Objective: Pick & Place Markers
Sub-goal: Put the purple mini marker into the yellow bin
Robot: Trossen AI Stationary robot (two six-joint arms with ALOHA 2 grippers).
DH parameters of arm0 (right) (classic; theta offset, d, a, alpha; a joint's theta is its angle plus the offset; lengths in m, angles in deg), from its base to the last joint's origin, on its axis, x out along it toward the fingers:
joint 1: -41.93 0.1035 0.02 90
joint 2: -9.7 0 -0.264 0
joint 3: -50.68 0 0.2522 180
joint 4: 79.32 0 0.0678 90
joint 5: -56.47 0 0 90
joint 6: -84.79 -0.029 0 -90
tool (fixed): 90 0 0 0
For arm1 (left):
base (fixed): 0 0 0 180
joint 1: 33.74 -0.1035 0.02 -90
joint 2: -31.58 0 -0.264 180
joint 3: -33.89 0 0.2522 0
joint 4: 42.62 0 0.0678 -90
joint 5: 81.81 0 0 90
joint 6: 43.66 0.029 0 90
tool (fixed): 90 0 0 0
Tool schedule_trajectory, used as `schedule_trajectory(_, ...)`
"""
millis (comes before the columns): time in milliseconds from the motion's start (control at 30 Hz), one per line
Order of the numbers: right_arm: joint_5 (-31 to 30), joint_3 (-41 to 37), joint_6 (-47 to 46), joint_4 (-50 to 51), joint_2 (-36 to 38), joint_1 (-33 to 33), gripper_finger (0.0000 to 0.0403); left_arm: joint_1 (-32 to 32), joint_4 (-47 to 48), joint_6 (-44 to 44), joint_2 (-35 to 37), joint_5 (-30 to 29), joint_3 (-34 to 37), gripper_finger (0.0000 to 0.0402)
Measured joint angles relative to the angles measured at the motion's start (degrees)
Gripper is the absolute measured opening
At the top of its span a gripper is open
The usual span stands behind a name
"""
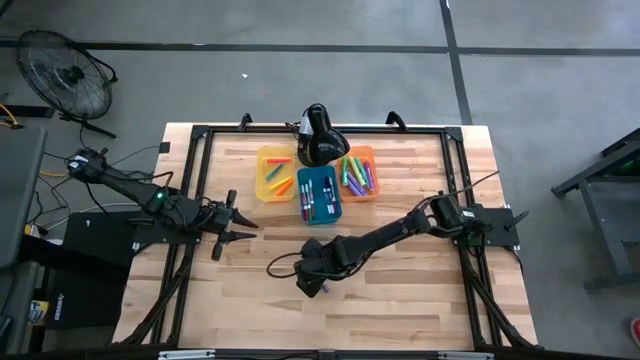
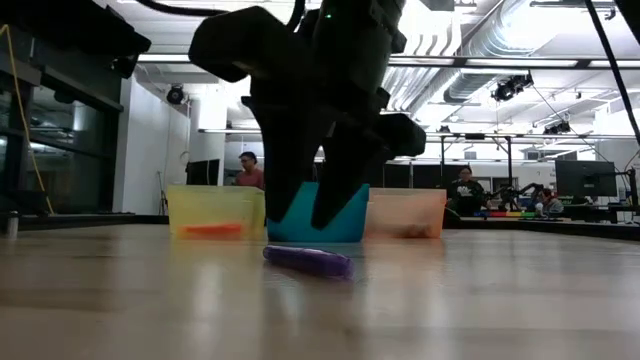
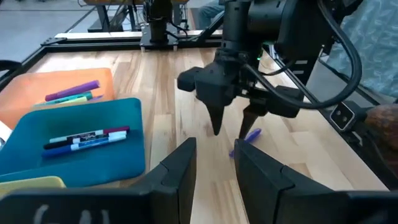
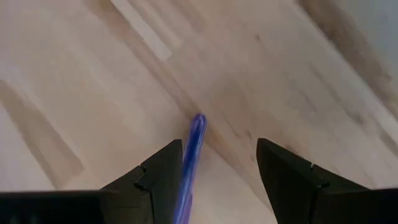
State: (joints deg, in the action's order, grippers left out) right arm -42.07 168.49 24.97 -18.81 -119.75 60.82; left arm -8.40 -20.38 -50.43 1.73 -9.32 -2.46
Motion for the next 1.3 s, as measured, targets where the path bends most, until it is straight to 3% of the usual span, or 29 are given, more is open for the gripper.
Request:
schedule_trajectory(733,-13.1,0.3,-7.6,-2.6,-6.8,8.1,0.0189,0.2,0.6,-1.5,0.0,-0.2,0.0,0.0105)
schedule_trajectory(1300,-10.4,0.1,-2.7,-3.9,-6.9,8.8,0.0028,0.2,1.1,-2.4,0.0,0.0,0.0,0.0105)
